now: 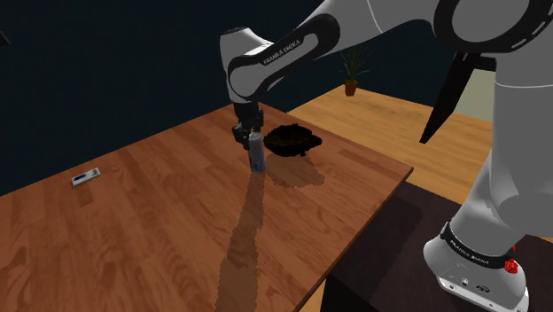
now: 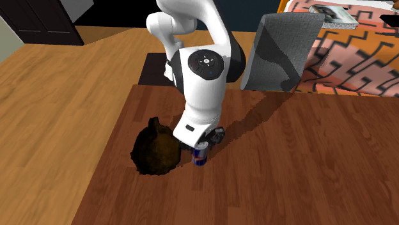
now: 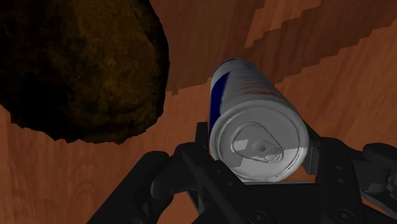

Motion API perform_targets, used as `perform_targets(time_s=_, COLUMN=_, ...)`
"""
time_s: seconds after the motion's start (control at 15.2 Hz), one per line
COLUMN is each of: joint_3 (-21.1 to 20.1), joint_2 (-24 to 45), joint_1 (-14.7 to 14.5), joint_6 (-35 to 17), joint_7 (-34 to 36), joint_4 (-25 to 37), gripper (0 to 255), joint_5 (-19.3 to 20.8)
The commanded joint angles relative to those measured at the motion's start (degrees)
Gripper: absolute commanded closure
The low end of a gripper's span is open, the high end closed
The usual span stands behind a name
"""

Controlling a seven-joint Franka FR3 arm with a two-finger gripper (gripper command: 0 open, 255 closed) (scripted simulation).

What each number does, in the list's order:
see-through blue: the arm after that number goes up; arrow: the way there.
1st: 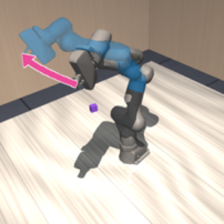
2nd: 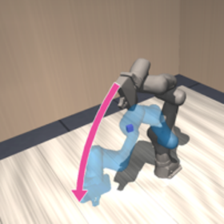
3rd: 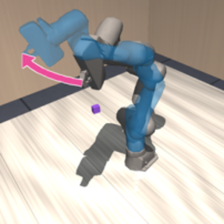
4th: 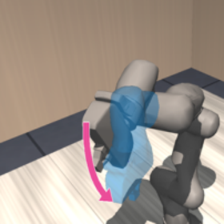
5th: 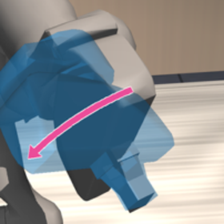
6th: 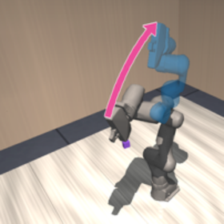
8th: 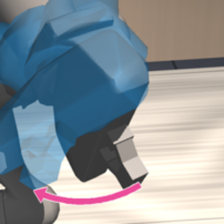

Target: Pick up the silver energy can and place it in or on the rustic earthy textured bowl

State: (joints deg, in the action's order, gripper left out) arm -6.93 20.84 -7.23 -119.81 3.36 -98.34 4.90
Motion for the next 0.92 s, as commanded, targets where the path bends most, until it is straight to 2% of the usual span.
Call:
perform_targets(time_s=0.0, joint_3=0.01, joint_2=-0.33, joint_1=0.05, joint_6=0.99, joint_7=-0.11, joint_4=0.66, gripper=255, joint_5=-0.06)
perform_targets(time_s=0.26, joint_3=-0.07, joint_2=-1.32, joint_1=0.08, joint_6=3.68, joint_7=-0.31, joint_4=2.37, gripper=255, joint_5=-0.27)
perform_targets(time_s=0.33, joint_3=-0.03, joint_2=-1.03, joint_1=0.11, joint_6=2.76, joint_7=-0.30, joint_4=1.74, gripper=0, joint_5=-0.21)
perform_targets(time_s=0.4, joint_3=-0.03, joint_2=-1.03, joint_1=0.11, joint_6=2.76, joint_7=-0.30, joint_4=1.74, gripper=0, joint_5=-0.21)
perform_targets(time_s=0.53, joint_3=-0.68, joint_2=-10.84, joint_1=2.07, joint_6=-9.44, joint_7=-2.58, joint_4=-11.82, gripper=0, joint_5=-3.86)
perform_targets(time_s=0.66, joint_3=-1.03, joint_2=-19.64, joint_1=3.46, joint_6=-21.11, joint_7=-6.72, joint_4=-24.06, gripper=0, joint_5=-9.37)
perform_targets(time_s=0.86, joint_3=-0.87, joint_2=-17.84, joint_1=3.15, joint_6=-23.05, joint_7=-6.54, joint_4=-24.20, gripper=0, joint_5=-9.11)
